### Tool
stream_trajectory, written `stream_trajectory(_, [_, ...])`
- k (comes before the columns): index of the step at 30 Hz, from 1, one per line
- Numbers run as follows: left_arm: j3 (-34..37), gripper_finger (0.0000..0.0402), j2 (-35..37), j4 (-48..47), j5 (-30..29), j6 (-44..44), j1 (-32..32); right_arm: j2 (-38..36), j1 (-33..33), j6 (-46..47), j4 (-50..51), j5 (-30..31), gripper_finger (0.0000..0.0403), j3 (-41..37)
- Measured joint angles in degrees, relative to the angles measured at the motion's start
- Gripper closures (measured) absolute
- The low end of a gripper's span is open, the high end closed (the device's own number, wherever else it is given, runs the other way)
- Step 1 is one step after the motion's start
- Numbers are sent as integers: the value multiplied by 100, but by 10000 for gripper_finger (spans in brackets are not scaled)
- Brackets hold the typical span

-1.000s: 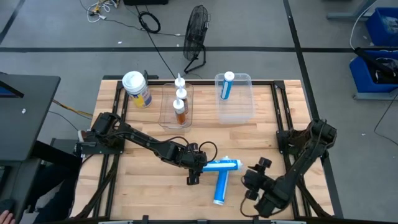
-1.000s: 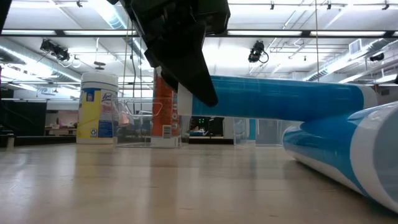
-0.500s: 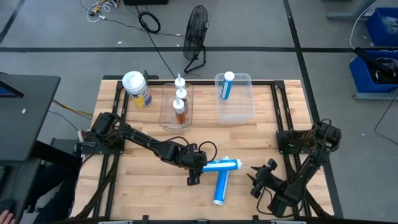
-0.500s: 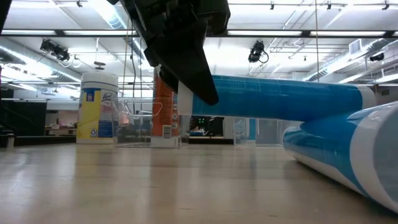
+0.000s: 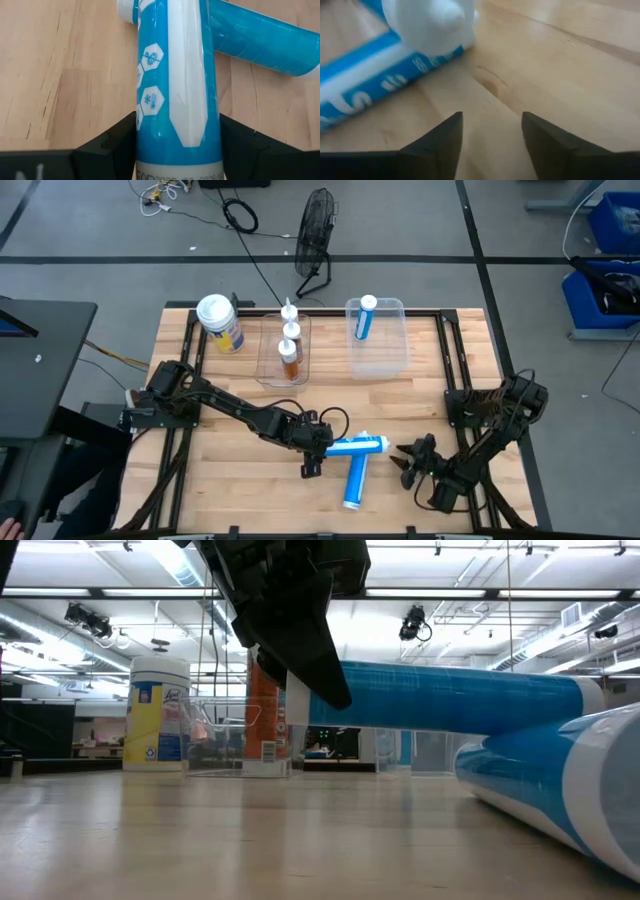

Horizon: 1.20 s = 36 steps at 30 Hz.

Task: Pick & place silicon tubes, Sealant and Lysol wipes
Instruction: Put the right blue sealant into the right transparent bin

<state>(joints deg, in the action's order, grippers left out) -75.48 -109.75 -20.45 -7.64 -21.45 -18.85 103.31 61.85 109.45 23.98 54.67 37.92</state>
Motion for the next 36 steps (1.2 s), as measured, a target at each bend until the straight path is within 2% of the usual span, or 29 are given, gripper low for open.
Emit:
stream_trajectory(3, [0, 179, 0, 1, 0, -2, 5, -2, 5, 39, -957, 495, 158, -375])
stream_trajectory(7, [-2, 179, 0, 2, 3, -44, 5, -31, 29, 9, -1716, 1115, 119, -719])
stream_trajectory(12, [0, 179, 0, 0, 2, -42, 5, -188, 301, 124, -2239, 1529, 107, -877])
stream_trajectory(16, [-2, 179, 0, -4, 2, -14, 5, -339, 452, -90, -2416, 1533, 112, -962])
stream_trajectory(27, [0, 179, 0, 20, 2, 66, 5, -352, 133, -251, -2742, 1708, 110, -1218])
stream_trajectory(32, [4, 179, 0, -67, 12, 114, -1, -365, -98, -1104, -3487, 1616, 110, -1225])
stream_trajectory(36, [11, 179, 0, -145, 114, 199, -18, -374, -140, -1959, -4384, 1211, 110, -1227])
